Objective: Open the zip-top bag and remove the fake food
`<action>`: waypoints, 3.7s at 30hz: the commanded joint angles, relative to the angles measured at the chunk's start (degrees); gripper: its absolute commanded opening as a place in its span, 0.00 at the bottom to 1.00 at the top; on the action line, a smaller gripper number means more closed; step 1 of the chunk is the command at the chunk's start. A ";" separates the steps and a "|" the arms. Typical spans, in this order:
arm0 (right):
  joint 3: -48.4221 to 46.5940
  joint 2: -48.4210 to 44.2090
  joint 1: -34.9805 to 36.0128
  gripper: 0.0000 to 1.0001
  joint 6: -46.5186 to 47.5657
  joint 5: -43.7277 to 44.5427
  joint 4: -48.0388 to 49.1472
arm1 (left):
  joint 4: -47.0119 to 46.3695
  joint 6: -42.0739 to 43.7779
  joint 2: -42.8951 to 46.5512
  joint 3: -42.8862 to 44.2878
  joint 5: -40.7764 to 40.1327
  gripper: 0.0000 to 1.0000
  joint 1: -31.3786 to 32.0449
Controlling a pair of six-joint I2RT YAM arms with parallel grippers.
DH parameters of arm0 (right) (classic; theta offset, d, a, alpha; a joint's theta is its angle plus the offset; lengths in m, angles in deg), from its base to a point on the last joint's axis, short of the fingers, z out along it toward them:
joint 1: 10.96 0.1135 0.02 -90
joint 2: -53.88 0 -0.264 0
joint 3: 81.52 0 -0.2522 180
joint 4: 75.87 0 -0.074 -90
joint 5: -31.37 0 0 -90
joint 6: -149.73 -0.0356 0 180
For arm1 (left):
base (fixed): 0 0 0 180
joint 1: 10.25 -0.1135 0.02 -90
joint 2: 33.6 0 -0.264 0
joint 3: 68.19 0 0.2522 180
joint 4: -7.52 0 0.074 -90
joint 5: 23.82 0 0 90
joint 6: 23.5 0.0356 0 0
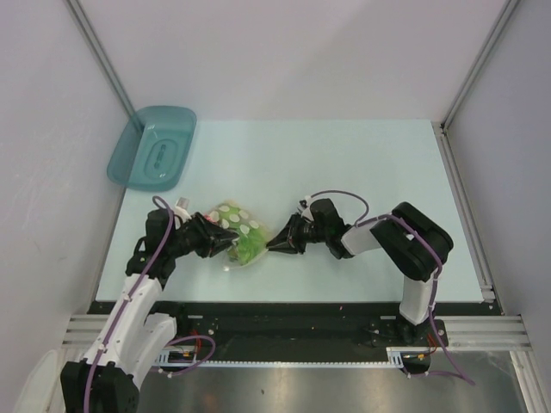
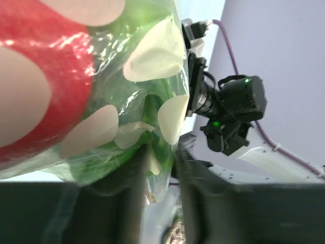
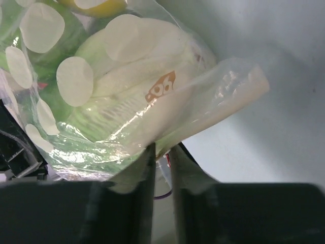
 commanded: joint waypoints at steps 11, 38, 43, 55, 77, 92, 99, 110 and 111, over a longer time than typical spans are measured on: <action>-7.55 -5.53 -5.63 0.00 2.13 -2.70 -5.03 | 23.77 5.74 12.28 4.97 -5.95 0.80 0.35; -8.87 -3.60 -8.89 0.00 -3.68 -6.83 1.74 | 2.95 -16.86 18.62 -7.69 -3.40 0.44 0.61; -9.66 -3.86 -8.19 0.00 -2.98 -7.27 0.78 | -1.27 -18.00 16.42 -8.57 -2.70 0.29 0.70; -25.66 -13.60 -4.16 0.61 18.48 2.12 -56.35 | -10.74 -18.96 13.87 -7.25 -0.68 0.00 3.07; -19.94 -27.68 15.19 0.48 -17.65 23.04 -53.02 | -6.28 -15.19 8.60 -1.19 -14.82 0.00 18.45; -16.87 -28.03 17.38 0.38 -24.41 23.40 -52.05 | -7.95 -18.62 10.35 -1.80 -24.67 0.00 27.06; -13.79 -28.56 18.00 0.36 -27.23 23.49 -48.81 | -8.22 -19.23 10.27 -1.98 -27.13 0.00 30.05; -13.00 -29.17 18.00 0.26 -28.55 24.37 -48.71 | -7.96 -19.93 9.39 -1.89 -29.68 0.00 33.48; -12.91 -29.18 18.00 0.20 -28.64 24.37 -48.45 | -8.04 -20.11 9.30 -1.89 -29.94 0.00 33.74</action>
